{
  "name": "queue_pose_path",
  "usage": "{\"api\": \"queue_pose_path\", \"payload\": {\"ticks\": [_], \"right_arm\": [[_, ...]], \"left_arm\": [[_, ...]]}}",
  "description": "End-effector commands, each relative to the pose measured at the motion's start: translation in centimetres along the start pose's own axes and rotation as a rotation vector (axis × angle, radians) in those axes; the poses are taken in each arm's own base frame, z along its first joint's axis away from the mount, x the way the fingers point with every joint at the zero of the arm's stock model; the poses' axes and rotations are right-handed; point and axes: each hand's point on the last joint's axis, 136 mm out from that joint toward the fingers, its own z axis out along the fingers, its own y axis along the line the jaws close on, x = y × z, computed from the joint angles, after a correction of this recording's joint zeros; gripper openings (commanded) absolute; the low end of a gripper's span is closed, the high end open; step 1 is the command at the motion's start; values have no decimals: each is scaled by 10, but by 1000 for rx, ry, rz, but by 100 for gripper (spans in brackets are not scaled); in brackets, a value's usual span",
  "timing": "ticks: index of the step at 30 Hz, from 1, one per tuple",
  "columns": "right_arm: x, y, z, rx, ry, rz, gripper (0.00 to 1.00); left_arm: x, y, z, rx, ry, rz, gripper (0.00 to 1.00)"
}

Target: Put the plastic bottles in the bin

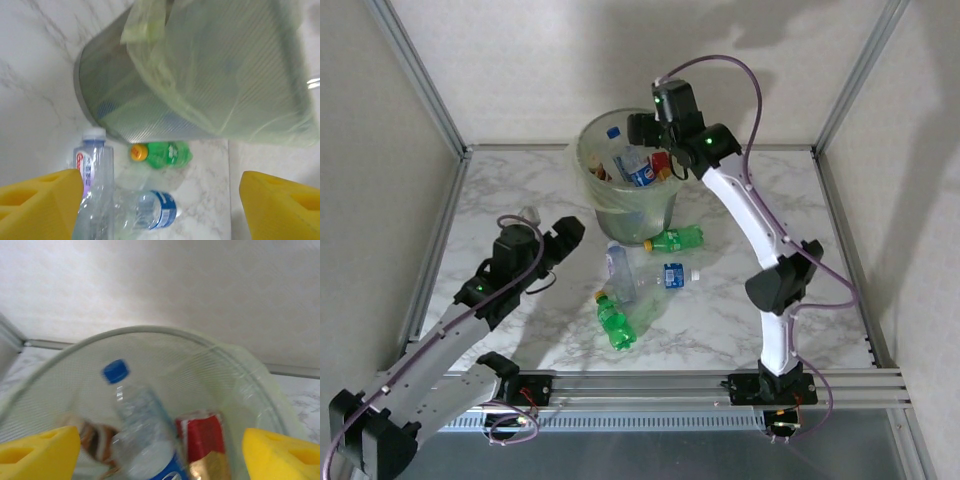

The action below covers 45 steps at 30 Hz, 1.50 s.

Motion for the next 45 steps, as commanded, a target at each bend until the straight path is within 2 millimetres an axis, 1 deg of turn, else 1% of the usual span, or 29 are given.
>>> {"api": "queue_pose_path", "payload": {"ticks": [1,2,4,6,9,11,15,17,20,25,30,38,45], "right_arm": [[-19,23,-62,-70,-99,-21,84],[-12,28,-71,-87,-101,-24,84],[-1,31,-88,-116,-105,-14,84],[12,30,-104,-148,-111,12,84],[38,24,-119,-177,-92,53,84],[60,19,-124,-188,-63,72,84],[103,4,-130,-183,3,115,84],[118,-3,-134,-181,24,139,84],[134,-8,-138,-188,40,171,84],[147,-11,-136,-186,65,194,84],[149,-13,-138,-183,65,203,84],[159,-16,-137,-175,84,216,84],[163,-18,-137,-167,93,221,84]], "left_arm": [[15,7,9,-24,23,-11,79],[20,11,11,-45,33,-7,79],[28,17,14,-78,54,3,79],[36,20,19,-104,79,14,78],[46,20,26,-127,110,46,78],[54,24,33,-152,139,67,78],[76,42,48,-233,207,120,74],[84,47,54,-264,232,149,74],[91,45,64,-283,256,194,76],[95,51,83,-350,263,253,79],[94,59,101,-428,266,313,78],[105,72,123,-475,305,345,78],[115,85,140,-522,337,358,75]]}}
